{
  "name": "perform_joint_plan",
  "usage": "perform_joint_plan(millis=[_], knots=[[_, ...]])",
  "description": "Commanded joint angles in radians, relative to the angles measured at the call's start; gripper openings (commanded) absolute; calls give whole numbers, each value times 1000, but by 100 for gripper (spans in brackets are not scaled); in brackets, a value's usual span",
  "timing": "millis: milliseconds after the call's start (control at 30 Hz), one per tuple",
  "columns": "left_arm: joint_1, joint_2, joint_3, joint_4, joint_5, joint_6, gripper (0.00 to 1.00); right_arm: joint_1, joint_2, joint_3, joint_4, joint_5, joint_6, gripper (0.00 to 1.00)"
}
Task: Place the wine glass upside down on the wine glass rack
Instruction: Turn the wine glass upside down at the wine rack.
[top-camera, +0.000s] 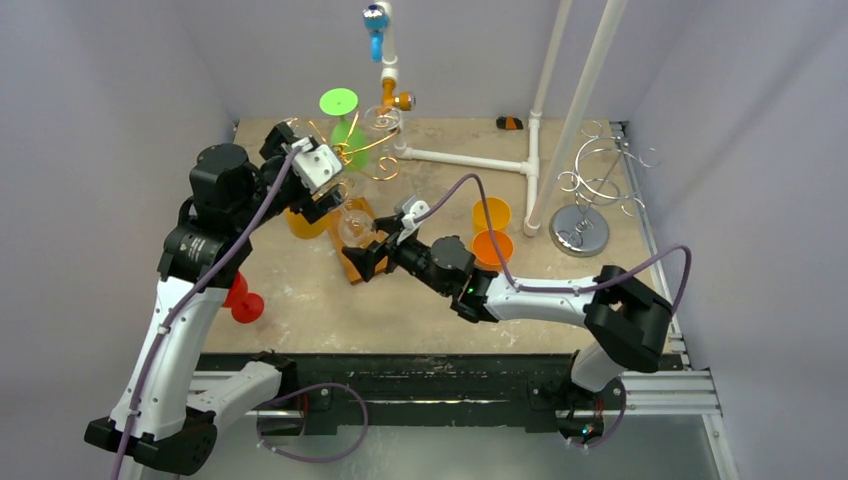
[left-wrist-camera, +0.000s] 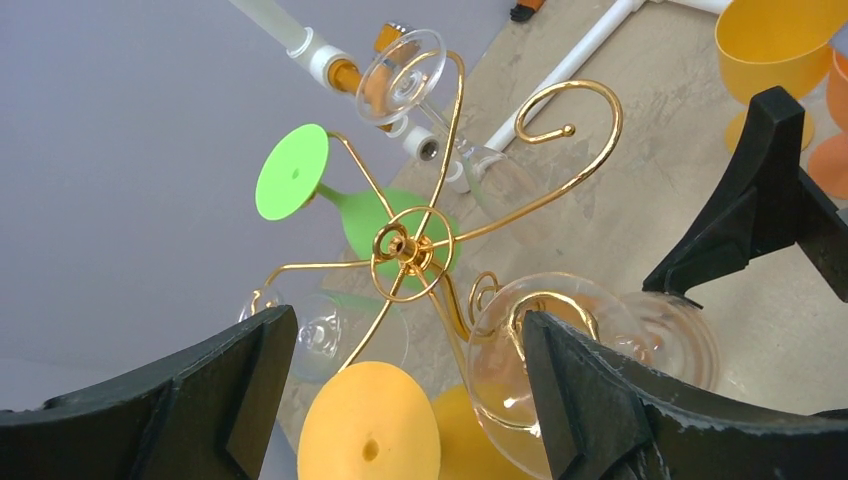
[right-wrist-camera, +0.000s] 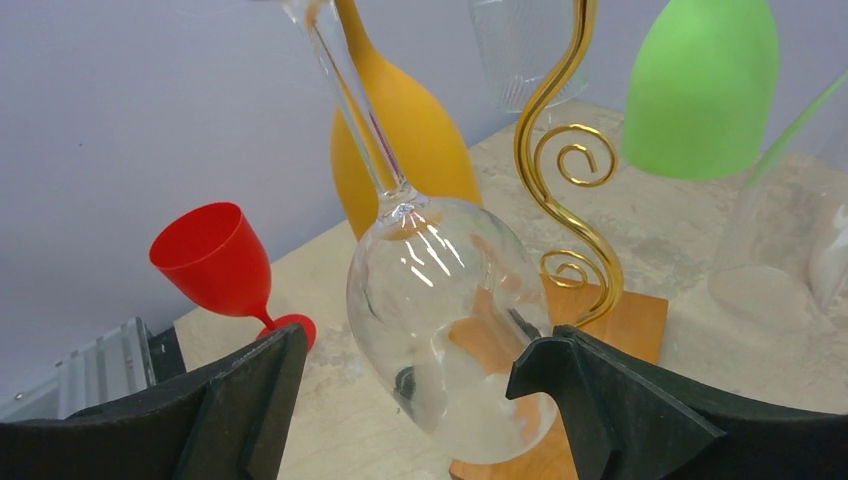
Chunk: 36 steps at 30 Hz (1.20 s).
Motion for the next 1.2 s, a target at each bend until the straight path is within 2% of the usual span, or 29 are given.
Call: perform_joint_plan(millis=[0, 133, 300, 400, 567, 900, 1167], knots=[[-3, 8, 79, -13, 24, -35, 89, 0, -128, 2, -29, 13, 7, 99], [-3, 13, 148, -41, 49, -88, 90, 0, -215, 50, -224, 5, 58, 99], [-3, 29, 239, -78, 62, -135, 90, -1, -300, 179, -590, 90, 104, 99], [-3, 36, 264, -97, 77, -154, 90, -11, -354, 208, -704, 129, 117, 99], [-3, 38, 236, -104, 65, -163, 90, -34, -423, 175, -717, 138, 127, 99], [-3, 39, 129, -100, -6, -95, 88, -38, -381, 155, -670, 111, 144, 99], [-4, 54, 80, -64, 2, -93, 87, -45, -403, 136, -669, 112, 153, 99]])
